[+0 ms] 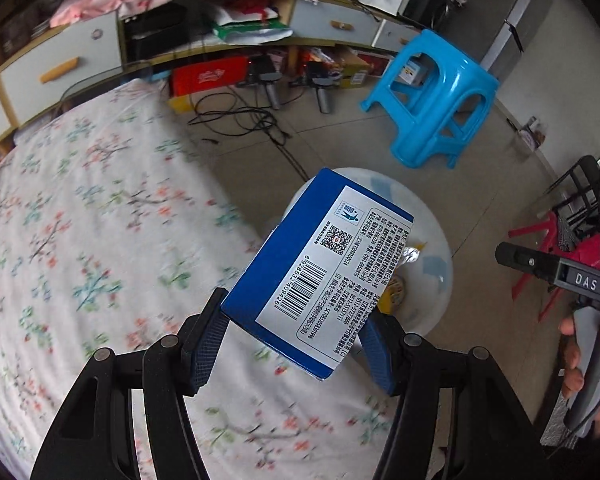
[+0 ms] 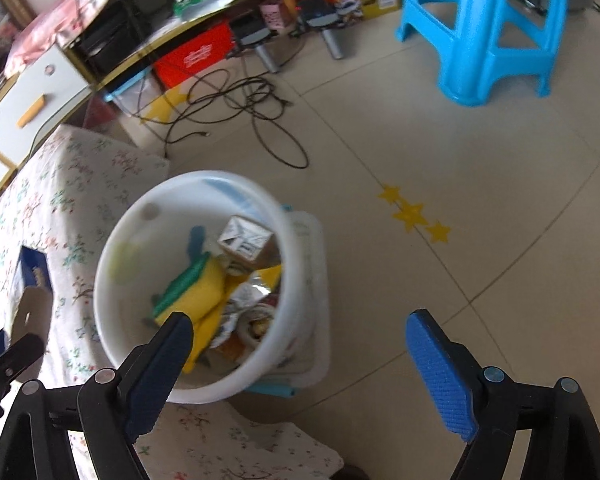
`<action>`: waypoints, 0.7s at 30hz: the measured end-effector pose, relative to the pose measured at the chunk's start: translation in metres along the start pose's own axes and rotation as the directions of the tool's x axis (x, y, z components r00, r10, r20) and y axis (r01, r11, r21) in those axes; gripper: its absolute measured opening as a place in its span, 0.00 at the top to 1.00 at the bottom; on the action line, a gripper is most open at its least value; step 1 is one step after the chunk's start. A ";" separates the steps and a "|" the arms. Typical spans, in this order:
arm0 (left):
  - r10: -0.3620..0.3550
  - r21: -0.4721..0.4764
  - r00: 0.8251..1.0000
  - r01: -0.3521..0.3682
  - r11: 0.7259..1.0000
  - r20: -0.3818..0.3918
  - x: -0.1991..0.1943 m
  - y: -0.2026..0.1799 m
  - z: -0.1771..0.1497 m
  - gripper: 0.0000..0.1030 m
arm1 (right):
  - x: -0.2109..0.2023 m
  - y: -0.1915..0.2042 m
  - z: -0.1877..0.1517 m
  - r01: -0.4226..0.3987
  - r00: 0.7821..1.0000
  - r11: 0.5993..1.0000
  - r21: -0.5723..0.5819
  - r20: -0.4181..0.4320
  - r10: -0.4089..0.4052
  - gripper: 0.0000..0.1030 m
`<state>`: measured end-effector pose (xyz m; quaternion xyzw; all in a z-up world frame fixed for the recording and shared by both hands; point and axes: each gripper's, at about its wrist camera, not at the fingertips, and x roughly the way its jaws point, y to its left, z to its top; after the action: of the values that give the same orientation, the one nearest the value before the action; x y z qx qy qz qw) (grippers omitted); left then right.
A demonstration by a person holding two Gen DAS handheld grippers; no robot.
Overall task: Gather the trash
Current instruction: 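Carry the blue-and-white box over the bin and open the left gripper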
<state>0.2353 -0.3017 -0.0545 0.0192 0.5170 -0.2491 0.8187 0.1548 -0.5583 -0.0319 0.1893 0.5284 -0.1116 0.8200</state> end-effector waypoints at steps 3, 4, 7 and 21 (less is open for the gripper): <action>-0.033 0.007 0.999 0.033 0.999 0.012 0.009 -0.011 0.009 0.36 | 0.000 -0.012 0.001 -0.006 1.000 1.000 0.027 0.000 0.006 0.12; -0.050 0.014 0.999 0.050 0.999 0.011 0.012 -0.014 0.012 0.31 | 0.000 -0.015 0.002 -0.007 1.000 0.999 0.033 0.000 0.007 0.12; -0.011 0.034 0.999 0.010 0.999 0.034 0.014 -0.020 0.015 0.06 | 0.000 -0.020 0.002 -0.007 1.000 0.999 0.042 -0.001 0.007 0.12; 0.104 -0.022 0.992 -0.102 0.995 0.077 -0.047 0.025 -0.030 0.04 | -0.020 0.009 -0.010 -0.099 0.994 0.995 0.026 0.041 0.098 0.12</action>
<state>0.2050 -0.2532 -0.0339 0.0289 0.4853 -0.2025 0.8501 0.1416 -0.5462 -0.0157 0.2243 0.5004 -0.0820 0.8322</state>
